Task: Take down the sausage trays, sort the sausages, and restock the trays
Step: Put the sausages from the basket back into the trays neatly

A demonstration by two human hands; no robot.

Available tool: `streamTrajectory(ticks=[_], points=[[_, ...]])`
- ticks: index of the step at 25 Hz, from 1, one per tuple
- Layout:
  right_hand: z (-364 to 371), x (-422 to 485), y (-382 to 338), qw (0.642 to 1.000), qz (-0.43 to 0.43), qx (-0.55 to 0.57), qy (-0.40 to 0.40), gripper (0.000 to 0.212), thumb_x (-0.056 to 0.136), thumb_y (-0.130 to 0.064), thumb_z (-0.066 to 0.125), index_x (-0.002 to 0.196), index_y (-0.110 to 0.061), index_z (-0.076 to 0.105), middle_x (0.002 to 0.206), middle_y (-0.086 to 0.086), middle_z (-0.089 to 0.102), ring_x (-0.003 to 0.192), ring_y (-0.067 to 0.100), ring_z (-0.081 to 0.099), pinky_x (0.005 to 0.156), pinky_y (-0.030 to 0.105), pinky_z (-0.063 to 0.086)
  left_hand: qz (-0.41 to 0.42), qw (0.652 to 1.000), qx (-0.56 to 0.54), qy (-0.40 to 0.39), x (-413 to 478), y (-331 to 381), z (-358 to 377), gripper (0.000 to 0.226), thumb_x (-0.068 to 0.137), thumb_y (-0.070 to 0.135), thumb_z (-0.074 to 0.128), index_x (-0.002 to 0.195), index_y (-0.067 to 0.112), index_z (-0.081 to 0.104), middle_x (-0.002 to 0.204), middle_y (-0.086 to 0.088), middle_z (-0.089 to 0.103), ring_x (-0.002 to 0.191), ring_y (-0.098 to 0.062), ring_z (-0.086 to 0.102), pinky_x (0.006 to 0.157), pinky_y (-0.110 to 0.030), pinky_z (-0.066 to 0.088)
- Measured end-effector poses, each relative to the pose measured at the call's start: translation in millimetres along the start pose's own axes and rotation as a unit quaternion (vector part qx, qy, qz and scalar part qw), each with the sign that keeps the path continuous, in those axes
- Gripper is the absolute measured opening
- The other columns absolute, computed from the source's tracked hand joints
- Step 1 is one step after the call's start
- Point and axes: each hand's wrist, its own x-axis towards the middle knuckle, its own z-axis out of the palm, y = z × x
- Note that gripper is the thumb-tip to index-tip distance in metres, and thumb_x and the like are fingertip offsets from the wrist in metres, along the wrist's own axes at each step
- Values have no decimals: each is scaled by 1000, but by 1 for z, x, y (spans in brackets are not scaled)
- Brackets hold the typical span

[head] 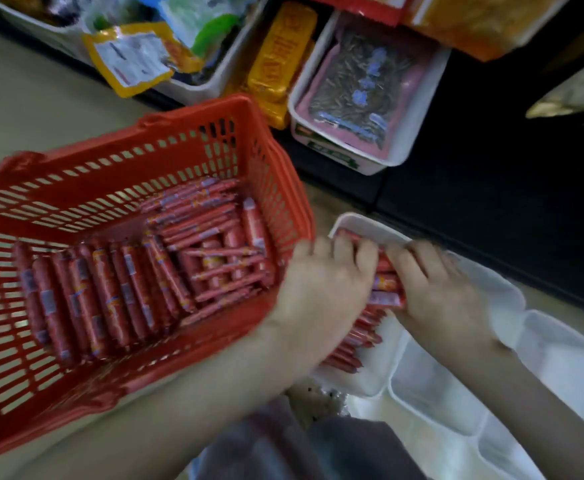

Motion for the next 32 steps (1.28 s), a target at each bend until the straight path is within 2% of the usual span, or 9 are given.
streamTrajectory(ticks=[2,7,11,16,18,21,23,27,32], points=[[10,-44,23,999,31,8,-27,36,73,-20,54,107,-11,46,83,14,59,67,34,60,63,38,52,16,999,-13,-26,-5,43,23,25,85,26,43,79,16,65,65,-5,59,57,-23,56,57,-31,42],[92,-108,28,975,147,44,-161,74,48,-17,87,108,-14,45,78,9,61,62,29,61,57,34,52,111,980,-21,-162,-31,65,119,20,80,23,41,75,17,60,64,-3,60,56,-20,56,56,-27,43],[164,-116,-1,945,170,119,-253,95,44,-24,89,126,-11,42,107,8,65,91,27,66,76,39,56,130,953,2,-272,-57,34,181,33,77,20,36,83,17,69,74,-1,64,68,-20,61,69,-32,46],[195,-122,-6,937,160,94,-295,102,58,-39,80,141,-7,29,133,15,55,121,34,54,99,55,43,174,954,18,-243,-73,21,209,50,90,20,27,114,3,67,116,-13,67,109,-28,63,102,-40,33],[195,-124,-3,932,162,88,-311,106,52,-44,84,138,-7,34,131,16,56,120,34,55,99,54,43,169,956,2,-241,-68,30,211,52,95,14,21,111,4,69,114,-14,68,107,-27,64,102,-40,36],[196,-129,8,945,174,82,-264,80,63,-43,81,125,-6,47,119,15,60,108,33,60,98,51,45,173,950,-37,-258,-65,36,214,49,82,20,29,99,8,73,104,-11,70,98,-23,67,94,-36,49],[195,-131,17,951,183,56,-243,70,71,-37,77,125,-3,51,121,17,60,111,35,59,101,52,41,164,953,-28,-251,-70,37,217,51,83,26,32,112,9,69,117,-11,66,110,-23,63,99,-38,46],[193,-139,17,959,118,16,-258,80,86,-53,39,144,-1,25,144,18,43,132,32,43,114,50,23,175,957,28,-228,-81,30,224,65,82,45,59,137,14,49,142,-5,48,134,-22,43,112,-44,25],[194,-139,5,951,116,-20,-287,86,87,-50,46,150,-7,8,151,14,28,139,29,33,118,46,8,123,977,-1,-176,-86,39,226,50,88,24,40,137,19,48,145,-10,44,134,-29,41,109,-50,32]])
